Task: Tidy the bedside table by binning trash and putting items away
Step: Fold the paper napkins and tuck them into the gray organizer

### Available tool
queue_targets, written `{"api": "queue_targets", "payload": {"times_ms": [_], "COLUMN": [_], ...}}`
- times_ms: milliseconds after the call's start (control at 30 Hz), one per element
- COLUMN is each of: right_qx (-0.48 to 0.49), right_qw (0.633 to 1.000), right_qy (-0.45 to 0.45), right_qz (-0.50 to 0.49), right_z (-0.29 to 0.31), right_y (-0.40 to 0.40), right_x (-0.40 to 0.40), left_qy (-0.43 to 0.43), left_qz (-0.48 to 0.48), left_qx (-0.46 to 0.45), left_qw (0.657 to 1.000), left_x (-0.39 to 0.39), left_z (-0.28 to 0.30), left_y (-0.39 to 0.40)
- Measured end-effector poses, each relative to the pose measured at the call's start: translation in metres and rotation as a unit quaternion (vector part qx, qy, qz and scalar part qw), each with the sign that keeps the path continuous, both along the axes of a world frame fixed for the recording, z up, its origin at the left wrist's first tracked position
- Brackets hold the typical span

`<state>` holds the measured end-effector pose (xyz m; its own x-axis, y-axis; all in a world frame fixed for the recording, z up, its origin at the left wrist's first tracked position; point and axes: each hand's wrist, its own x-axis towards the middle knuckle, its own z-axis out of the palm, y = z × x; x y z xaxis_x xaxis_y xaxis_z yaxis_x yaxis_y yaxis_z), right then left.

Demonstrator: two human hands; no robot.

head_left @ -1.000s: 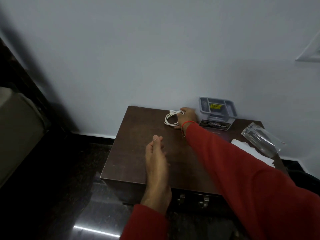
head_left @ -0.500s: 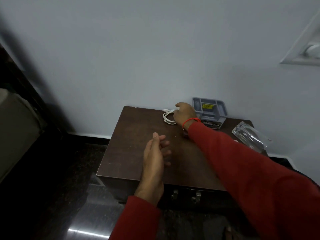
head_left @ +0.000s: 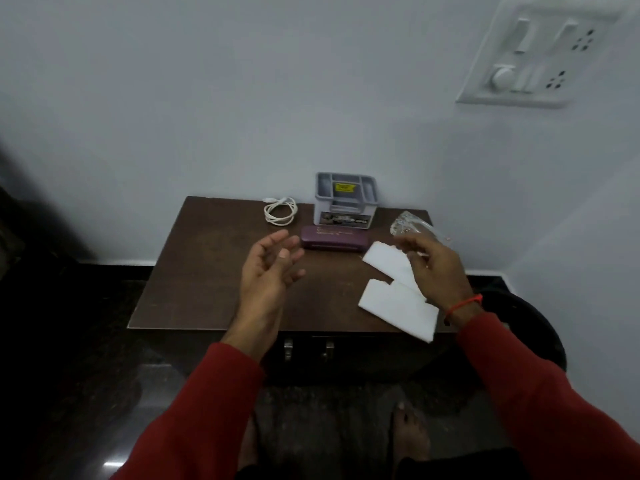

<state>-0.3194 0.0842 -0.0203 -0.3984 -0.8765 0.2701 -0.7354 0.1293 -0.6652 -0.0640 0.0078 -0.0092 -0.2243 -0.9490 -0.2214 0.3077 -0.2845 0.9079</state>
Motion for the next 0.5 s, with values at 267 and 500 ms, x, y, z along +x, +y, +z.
{"api": "queue_targets", "payload": {"times_ms": [267, 500], "right_qx": [0.186, 0.267], "right_qw": [0.976, 0.948], "right_qy": [0.085, 0.165], "right_qz": [0.078, 0.043], "right_z": [-0.038, -0.064], "right_y": [0.022, 0.015], "right_x": [-0.03, -0.046], "left_qy": [-0.048, -0.107], "left_qz": [-0.035, -0.047], "left_qx": [0.01, 0.013], "left_qw": [0.998, 0.993], "left_x": [-0.033, -0.053], "left_z": [-0.006, -0.012], "left_y": [0.015, 0.019]}}
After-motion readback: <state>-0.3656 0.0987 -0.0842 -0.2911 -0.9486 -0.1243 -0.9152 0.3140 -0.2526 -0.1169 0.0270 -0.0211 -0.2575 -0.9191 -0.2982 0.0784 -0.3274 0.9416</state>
